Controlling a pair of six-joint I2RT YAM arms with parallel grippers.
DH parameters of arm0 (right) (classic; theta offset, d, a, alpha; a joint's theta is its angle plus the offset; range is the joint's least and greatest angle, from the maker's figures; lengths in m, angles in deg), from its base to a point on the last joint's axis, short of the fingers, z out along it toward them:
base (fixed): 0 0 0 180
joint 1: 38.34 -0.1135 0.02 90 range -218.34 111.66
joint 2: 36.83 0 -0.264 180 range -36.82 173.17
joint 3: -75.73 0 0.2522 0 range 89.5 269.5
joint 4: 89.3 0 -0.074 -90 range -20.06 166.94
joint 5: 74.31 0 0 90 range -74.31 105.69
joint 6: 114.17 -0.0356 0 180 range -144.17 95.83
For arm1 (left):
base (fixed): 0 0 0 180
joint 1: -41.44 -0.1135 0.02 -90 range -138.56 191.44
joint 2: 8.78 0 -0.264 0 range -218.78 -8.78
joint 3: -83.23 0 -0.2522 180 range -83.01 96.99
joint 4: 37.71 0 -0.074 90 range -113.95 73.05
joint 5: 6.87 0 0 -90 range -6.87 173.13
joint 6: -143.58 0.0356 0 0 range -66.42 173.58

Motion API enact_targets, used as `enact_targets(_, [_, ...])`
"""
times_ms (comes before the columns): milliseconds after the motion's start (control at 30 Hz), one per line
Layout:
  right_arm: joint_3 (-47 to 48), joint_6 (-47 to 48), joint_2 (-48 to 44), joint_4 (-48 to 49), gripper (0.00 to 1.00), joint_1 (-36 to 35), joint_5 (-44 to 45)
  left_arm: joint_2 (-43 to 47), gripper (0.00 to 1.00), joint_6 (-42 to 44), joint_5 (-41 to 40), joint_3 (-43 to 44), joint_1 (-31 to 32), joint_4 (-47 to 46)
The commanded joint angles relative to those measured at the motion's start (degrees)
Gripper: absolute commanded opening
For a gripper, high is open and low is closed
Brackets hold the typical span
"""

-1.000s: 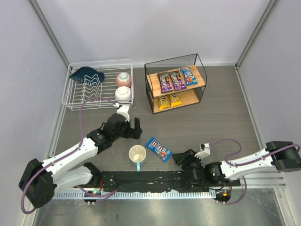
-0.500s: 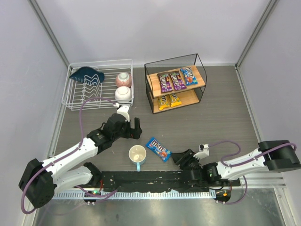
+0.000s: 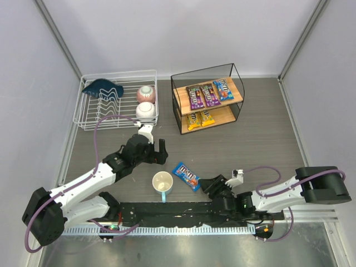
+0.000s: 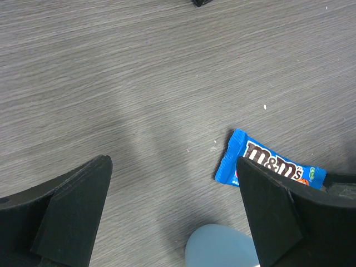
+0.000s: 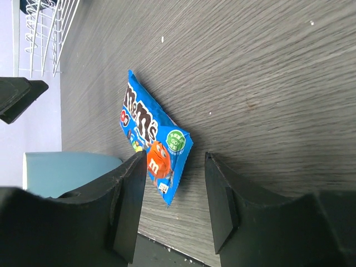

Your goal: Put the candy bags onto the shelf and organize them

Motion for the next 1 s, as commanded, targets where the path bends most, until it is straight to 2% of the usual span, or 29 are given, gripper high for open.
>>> enact_targets(0, [-0.43, 3.79, 3.15, 3.07, 0.52, 1.21, -3.78, 0.51, 1.00, 1.01, -0.22, 1.81, 0.18, -1.93])
enact_targets(400, [-3.59, 4.32, 6.49, 10.98, 0.38, 3.76, -5.89, -0.36, 1.00, 1.18, -0.14, 1.99, 0.18, -2.19])
enact_targets(500, [-4.12, 4.50, 7.37, 12.48, 0.28, 4.55, -6.42, -0.45, 1.00, 1.10, -0.23, 1.99, 0.18, -2.37])
enact_targets(733, [-5.77, 4.76, 9.57, 15.72, 0.14, 5.08, -6.24, -0.63, 1.00, 1.27, -0.31, 2.07, 0.18, -2.37])
enact_targets(767, [-5.96, 5.02, 9.40, 15.73, 0.06, 5.08, -6.07, -0.63, 1.00, 1.27, -0.31, 2.07, 0.18, -2.28])
enact_targets(833, [-5.79, 5.46, 8.70, 14.60, 0.01, 5.08, -5.19, -0.63, 1.00, 1.27, -0.31, 1.99, 0.18, -2.19])
enact_targets(967, [-5.00, 6.08, 4.14, 8.45, 0.01, 5.08, -2.91, -0.63, 1.00, 1.27, -0.40, 2.07, 0.18, -2.19])
